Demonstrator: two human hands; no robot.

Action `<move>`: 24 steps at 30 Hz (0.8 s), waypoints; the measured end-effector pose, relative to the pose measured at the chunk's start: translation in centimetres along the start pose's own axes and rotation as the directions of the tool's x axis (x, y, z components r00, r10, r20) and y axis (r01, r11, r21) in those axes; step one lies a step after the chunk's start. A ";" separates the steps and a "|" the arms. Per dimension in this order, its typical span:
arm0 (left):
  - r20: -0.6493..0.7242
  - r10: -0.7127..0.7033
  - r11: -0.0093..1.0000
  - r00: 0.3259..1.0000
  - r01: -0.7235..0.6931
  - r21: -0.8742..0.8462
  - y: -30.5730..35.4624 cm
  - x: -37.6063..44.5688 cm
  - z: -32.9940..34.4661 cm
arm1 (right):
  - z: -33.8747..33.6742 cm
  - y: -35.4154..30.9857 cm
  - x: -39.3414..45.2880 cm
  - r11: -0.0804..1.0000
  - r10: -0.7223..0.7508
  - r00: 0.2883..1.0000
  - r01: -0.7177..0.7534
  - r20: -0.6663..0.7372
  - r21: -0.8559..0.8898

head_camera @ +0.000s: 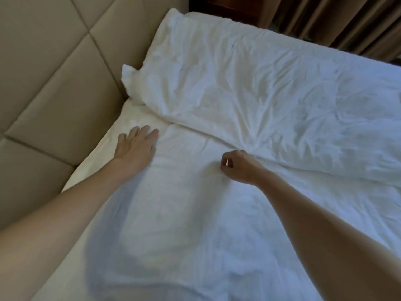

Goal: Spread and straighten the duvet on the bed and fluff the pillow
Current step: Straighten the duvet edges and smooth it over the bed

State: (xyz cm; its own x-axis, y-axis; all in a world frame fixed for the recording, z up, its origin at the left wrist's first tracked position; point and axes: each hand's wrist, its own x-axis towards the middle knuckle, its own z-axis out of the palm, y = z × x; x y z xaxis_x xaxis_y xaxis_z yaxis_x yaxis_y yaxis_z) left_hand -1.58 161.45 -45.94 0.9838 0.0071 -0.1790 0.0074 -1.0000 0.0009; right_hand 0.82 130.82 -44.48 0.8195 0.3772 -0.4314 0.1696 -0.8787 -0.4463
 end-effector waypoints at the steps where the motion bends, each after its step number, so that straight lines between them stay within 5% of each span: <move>1: 0.024 -0.056 0.996 0.998 0.057 -0.064 -0.7 -1.9 0.4 | 0.7 -1.4 -0.5 1.000 -0.020 1.000 0.019 0.003 0.020; 5: 0.212 -0.225 0.928 0.951 0.275 -0.252 -3.6 -9.5 2.1 | 4.0 -7.5 -1.6 0.983 -0.093 0.996 0.093 0.010 -0.157; 11: 0.501 -0.444 0.621 0.743 0.658 -0.427 -5.9 -17.9 5.7 | 11.7 -15.6 -2.2 0.898 -0.098 0.963 0.194 0.249 -0.395; 18: 0.618 -0.538 0.315 0.574 0.816 -0.484 -8.3 -23.1 9.0 | 14.1 -16.5 -2.0 0.886 0.032 0.960 0.103 0.280 -0.453; 22: 0.607 -0.541 0.213 0.582 0.793 -0.570 -7.9 -24.5 8.7 | 15.1 -18.4 -2.8 0.890 0.096 0.953 0.047 0.289 -0.453; 24: 0.545 -0.588 0.261 0.597 0.778 -0.571 -7.8 -25.1 7.6 | 15.8 -19.3 -3.7 0.896 0.111 0.947 0.036 0.301 -0.443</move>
State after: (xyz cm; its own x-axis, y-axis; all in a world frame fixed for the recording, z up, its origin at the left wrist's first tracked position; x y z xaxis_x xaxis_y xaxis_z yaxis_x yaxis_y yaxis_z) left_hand -27.72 169.08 -48.91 0.4858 0.5912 -0.6438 0.8698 -0.2539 0.4231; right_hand -14.14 150.98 -46.68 0.6305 0.3479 -0.6939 0.4239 -0.9032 -0.0677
